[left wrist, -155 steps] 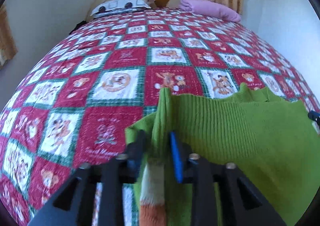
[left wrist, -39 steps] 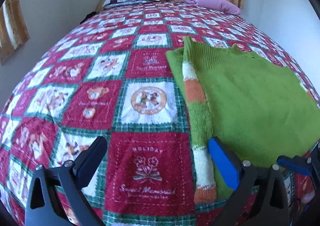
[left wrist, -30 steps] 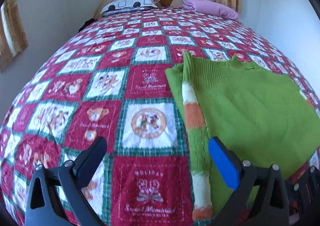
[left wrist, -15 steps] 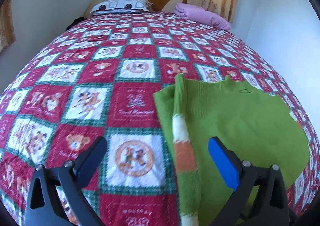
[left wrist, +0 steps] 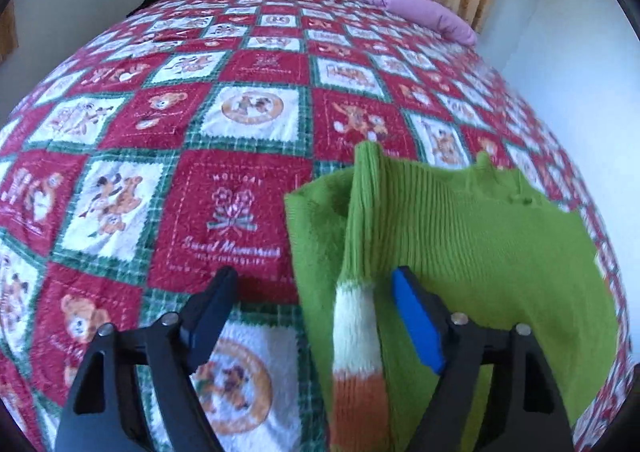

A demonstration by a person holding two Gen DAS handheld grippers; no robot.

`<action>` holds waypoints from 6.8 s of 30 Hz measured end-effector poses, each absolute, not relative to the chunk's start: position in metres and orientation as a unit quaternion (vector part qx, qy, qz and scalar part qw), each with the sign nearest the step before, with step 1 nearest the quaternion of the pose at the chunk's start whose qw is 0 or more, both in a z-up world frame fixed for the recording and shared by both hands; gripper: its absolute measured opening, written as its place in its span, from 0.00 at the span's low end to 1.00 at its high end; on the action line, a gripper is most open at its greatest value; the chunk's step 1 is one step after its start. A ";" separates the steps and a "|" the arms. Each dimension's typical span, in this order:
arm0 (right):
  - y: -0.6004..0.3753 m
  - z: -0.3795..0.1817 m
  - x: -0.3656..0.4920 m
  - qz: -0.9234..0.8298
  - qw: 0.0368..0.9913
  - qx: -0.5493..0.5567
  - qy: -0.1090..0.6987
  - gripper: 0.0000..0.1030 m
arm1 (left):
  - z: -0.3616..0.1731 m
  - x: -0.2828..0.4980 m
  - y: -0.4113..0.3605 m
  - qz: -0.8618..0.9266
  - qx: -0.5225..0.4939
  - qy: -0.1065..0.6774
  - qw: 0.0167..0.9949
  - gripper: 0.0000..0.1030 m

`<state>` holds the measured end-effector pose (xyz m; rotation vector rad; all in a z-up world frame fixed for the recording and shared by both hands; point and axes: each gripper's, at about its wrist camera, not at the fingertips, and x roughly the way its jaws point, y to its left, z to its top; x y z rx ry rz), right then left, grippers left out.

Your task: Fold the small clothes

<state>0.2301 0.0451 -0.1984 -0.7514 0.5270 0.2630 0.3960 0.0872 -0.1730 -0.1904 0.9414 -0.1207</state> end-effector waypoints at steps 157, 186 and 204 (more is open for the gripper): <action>-0.360 -0.148 0.279 0.017 0.922 0.142 0.360 0.15 | -0.146 0.223 -0.120 -0.241 0.020 0.366 0.899 0.94; -0.315 -0.101 0.269 0.086 0.948 0.048 0.304 0.35 | -0.103 0.234 -0.087 -0.139 -0.044 0.322 0.935 1.00; -0.343 -0.157 0.295 0.099 0.911 0.051 0.397 0.19 | -0.178 0.281 -0.110 -0.183 -0.080 0.436 0.877 1.00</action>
